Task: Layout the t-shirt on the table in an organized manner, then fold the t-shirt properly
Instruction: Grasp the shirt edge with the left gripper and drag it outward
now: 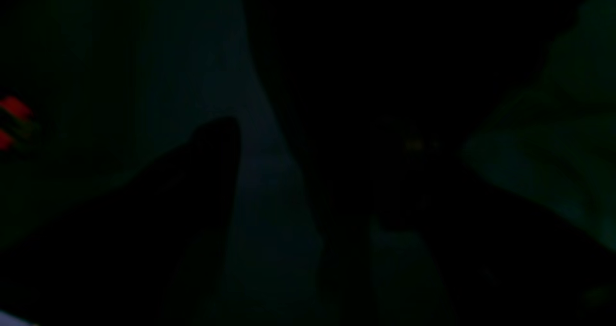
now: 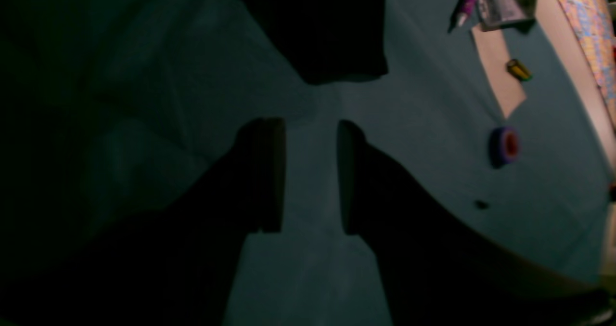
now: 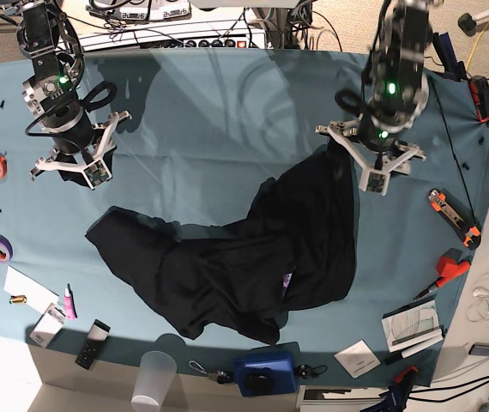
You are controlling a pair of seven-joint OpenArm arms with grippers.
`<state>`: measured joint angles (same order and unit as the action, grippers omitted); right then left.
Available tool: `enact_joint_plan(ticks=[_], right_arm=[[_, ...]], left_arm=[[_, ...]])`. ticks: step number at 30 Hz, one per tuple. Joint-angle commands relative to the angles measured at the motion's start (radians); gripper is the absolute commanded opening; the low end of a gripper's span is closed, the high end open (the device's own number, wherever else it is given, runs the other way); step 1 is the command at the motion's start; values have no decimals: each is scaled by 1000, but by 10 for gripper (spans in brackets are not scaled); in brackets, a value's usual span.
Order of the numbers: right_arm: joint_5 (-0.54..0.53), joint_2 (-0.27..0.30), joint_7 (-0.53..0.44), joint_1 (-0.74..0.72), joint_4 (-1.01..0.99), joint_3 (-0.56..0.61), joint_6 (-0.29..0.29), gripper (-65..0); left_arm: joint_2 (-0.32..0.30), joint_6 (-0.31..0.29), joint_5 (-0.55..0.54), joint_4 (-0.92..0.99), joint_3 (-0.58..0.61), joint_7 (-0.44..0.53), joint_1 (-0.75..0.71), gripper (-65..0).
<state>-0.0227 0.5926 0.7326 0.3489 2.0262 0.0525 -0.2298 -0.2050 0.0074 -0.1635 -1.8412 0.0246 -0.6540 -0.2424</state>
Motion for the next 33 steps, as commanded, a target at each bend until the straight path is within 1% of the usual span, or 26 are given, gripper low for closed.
enact_joint_plan(ticks=[1,2,5,7,9,10,12,14,15,17,18,20,23,26,28,29,31,33], right_arm=[[17,14,-14,-8,14,-9,18,-465],[17,14,-12,-8,14,-9,25,-465],[20,14,-6,-8,14,-9,32,-465],[20,14,-5,-8,14,-9,32,-465],[20,14,-5,-8,14,-9,32,-465],[20,14,-6,-8,14,-9,33,-465],[25,14,-6,-8,14,-9,32,-465],[43,14,-6,-8,14,-9,33,-465],[52,14,-6,-8,14,-9,34,-465],[65,14,-7,-8,14,-9,49,-465],[73,14,-7,-8,14,-9,64,-465],[87,14,-5,-8,14,-9,90,-465],[103,14,12,-8,14,-9,93,-465],[102,14,26,-8,14,-9,92,-465],[102,14,25,-8,14,-9,92,-465],[102,14,23,-8,14,-9,92,-465],[101,14,17,-8,14,-9,92,-465],[77,14,-5,-8,14,-8,91,-465]], left_arm=[[-3,-14,-20,13,-2,1,18,-225],[-3,-31,-45,42,-2,-14,32,-225],[-3,-34,-97,105,-2,-29,64,-227],[-3,-34,-121,119,-2,-31,76,-267],[-3,-37,-163,120,-1,-31,79,-337],[-3,-51,-179,120,-2,-31,79,-372],[-2,-70,-182,120,-1,-31,79,-429],[-3,-64,-182,120,-2,-31,79,-488],[-2,-51,-182,120,-1,-30,79,-530],[-3,-34,-181,120,-2,-31,79,-638],[-3,-26,-180,120,-2,-31,79,-650],[-3,-26,-146,120,-2,-42,79,-650],[-3,-27,-64,109,-35,-104,79,-650],[-10,-27,-29,74,-125,-216,79,-650],[-18,-34,-29,51,-212,-256,79,-650],[-23,-47,-32,43,-262,-258,79,-650],[-34,-100,-39,36,-360,-251,79,-650],[-45,-153,-86,36,-453,-244,79,-650]])
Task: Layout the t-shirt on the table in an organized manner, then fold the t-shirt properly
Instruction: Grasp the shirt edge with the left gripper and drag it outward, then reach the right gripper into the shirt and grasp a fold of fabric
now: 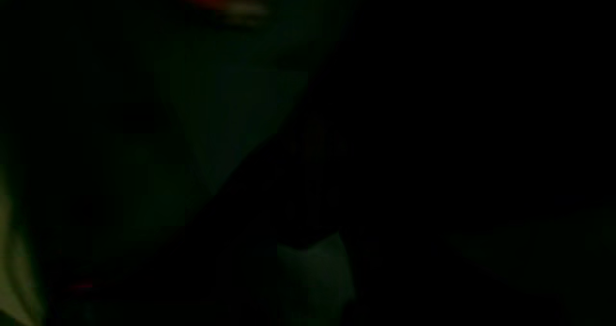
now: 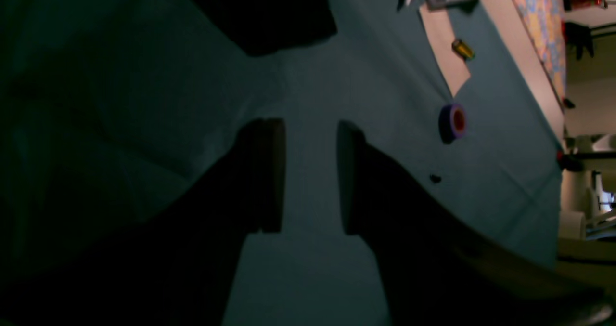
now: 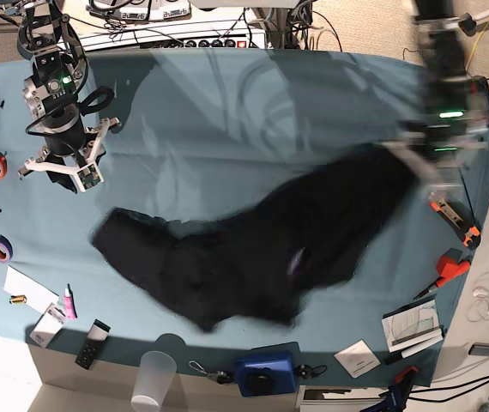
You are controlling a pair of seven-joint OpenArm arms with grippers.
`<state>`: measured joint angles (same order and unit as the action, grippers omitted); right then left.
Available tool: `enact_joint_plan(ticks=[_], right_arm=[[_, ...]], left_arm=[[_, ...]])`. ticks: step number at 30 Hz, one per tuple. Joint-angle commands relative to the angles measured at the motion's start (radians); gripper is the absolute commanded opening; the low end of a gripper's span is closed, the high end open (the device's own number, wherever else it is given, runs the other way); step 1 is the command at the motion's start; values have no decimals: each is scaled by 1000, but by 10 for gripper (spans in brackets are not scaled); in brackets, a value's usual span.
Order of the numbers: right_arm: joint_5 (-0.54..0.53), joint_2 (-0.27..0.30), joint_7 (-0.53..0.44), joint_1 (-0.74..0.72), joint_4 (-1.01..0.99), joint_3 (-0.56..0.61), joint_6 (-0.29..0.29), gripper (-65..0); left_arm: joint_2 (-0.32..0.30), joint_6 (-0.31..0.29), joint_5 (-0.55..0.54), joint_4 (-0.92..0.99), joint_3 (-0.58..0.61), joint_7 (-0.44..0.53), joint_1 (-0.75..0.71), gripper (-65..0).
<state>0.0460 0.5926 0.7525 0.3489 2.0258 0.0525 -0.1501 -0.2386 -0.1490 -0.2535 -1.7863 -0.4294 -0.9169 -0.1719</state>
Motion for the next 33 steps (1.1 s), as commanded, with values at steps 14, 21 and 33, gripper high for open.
enact_joint_plan(ticks=[14,21,33], right_arm=[[-339,-201,-71,-175,-9,-6,-222,-465],[-344,-315,-76,-336,-241,55,-228,-465],[-191,-468,-89,-549,-478,209,-113,-465]], left_arm=[[6,-140,-319,-19,-134,-37,3,-650],[6,-141,-327,-19,-134,-33,3,-650],[6,-140,-327,-18,-134,-32,3,-650]])
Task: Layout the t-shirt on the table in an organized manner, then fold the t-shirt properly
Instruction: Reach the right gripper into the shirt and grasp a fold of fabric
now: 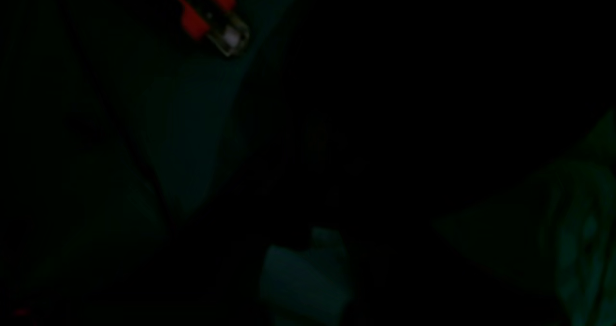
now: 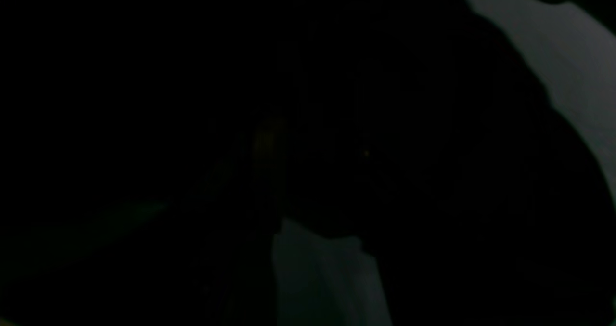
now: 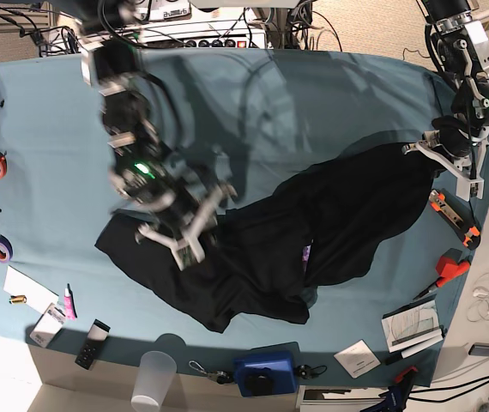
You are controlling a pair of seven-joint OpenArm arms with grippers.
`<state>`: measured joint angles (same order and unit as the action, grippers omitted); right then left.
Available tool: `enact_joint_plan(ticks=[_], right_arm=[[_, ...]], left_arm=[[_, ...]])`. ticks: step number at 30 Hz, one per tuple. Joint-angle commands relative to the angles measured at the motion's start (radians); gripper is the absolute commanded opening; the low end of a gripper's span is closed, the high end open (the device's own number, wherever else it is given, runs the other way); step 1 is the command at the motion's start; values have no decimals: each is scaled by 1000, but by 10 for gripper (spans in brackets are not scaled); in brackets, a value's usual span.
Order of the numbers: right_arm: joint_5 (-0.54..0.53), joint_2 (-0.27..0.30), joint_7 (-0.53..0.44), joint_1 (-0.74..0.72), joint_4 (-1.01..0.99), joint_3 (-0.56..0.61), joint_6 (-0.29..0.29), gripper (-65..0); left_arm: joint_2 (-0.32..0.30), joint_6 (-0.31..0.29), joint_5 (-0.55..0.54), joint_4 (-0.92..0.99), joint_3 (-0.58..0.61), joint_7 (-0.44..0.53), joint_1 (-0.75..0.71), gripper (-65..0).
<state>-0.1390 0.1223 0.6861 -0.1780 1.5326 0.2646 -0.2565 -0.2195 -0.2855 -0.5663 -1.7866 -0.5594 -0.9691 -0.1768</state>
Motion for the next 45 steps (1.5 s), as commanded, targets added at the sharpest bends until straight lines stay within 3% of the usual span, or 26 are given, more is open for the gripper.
enact_joint_plan(ticks=[1,4,14,21,24,27,33,39,45], right_arm=[[4,-8,-25,-28,2,-3,-4,-465],[6,-32,-39,-39,-26,-2,-9,-465],[31,-34,-82,-100,-184,-2,18,-465],[16,-63,-91,-110,-196,-2,11,-469],[16,-85,-49,-110,-196,-2,6,-621],[21,-98,4,-110,-195,-2,6,-650],[57,-87,44,-104,-74,-5,7,-650],[58,-33,98,-88,151,-5,8,-650],[92,-6,156,-88,175,-5,35,-650]], left_arm=[[-13,-4,-14,-18,-4,19,8,-650],[-13,-4,-14,-18,-4,27,8,-650],[-13,-4,-14,-18,-4,28,8,-650],[-13,-4,-14,-18,-4,79,8,-650],[-13,-4,-14,-18,-4,79,8,-650],[-13,-4,-14,-18,-3,79,8,-650],[-13,-4,-14,-18,-3,79,8,-650],[-13,-4,-14,-18,-3,79,8,-650],[-13,-4,-14,-18,-3,79,8,-650]])
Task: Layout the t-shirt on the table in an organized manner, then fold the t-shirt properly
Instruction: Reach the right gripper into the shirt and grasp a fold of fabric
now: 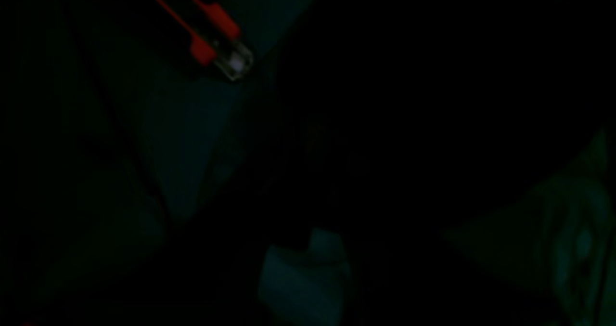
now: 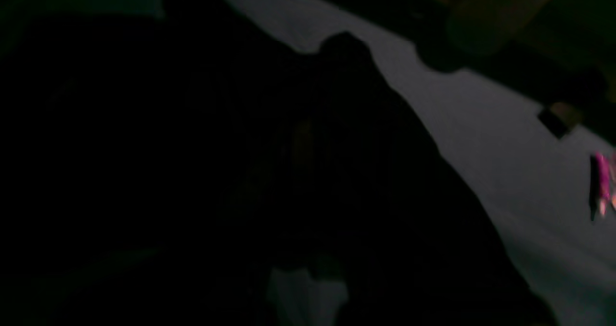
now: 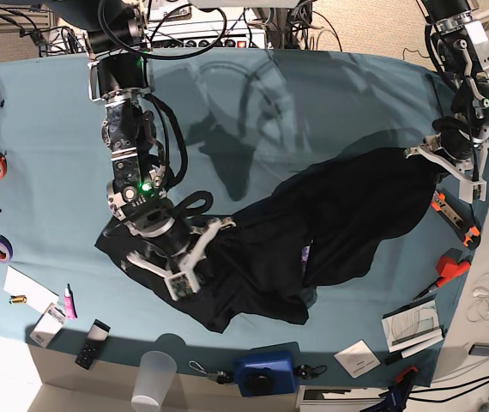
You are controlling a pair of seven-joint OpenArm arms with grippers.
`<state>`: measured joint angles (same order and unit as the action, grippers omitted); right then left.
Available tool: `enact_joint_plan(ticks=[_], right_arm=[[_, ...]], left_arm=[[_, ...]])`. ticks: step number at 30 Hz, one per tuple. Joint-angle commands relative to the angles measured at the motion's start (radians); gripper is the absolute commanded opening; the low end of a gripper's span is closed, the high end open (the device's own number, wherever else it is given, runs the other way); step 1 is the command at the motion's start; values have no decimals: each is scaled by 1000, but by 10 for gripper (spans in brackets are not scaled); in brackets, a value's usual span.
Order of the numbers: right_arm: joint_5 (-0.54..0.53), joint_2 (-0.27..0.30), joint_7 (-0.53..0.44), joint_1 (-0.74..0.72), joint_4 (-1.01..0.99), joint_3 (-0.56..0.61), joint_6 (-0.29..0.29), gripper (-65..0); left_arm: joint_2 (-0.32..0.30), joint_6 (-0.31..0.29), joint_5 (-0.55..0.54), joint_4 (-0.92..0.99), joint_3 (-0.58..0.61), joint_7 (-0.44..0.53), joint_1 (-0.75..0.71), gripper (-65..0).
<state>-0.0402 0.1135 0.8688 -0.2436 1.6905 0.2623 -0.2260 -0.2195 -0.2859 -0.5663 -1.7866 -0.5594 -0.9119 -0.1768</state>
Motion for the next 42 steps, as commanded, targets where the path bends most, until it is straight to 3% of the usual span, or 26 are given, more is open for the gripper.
enact_joint_plan(ticks=[1,3,5,7,10,19,26,31,32,36,42], right_arm=[[6,3,-5,-22,17,-2,3,-650],[11,2,23,-22,17,-2,-1,-625],[11,2,14,-18,17,-2,-10,-479],[11,0,-10,-17,16,-2,-8,-413],[11,-1,-97,-24,-32,-2,-9,-413],[11,-57,-186,-131,-397,-2,-10,-414],[11,-121,-169,-144,-489,-1,-32,-414],[3,-136,-137,-144,-500,-1,-31,-418],[3,-136,-127,-144,-500,-1,-31,-441],[5,-136,-58,-144,-500,-1,-3,-635],[14,-135,-24,-144,-451,-1,14,-650]], left_arm=[[-13,-4,-15,-18,-4,22,8,-650],[-13,-4,-15,-18,-3,22,8,-650],[-13,-4,-14,-18,-4,21,8,-650],[-13,-4,-14,-18,-3,21,8,-650],[-13,-4,-15,-18,-3,21,8,-650],[-13,-4,-51,-18,1,22,8,-650],[-13,-4,-64,-18,1,22,8,-650],[-13,-4,-70,-18,1,22,8,-650],[-13,-4,-70,-18,1,22,8,-650],[-13,-4,-71,-18,1,22,8,-650],[-13,-4,-71,-18,1,22,8,-650]])
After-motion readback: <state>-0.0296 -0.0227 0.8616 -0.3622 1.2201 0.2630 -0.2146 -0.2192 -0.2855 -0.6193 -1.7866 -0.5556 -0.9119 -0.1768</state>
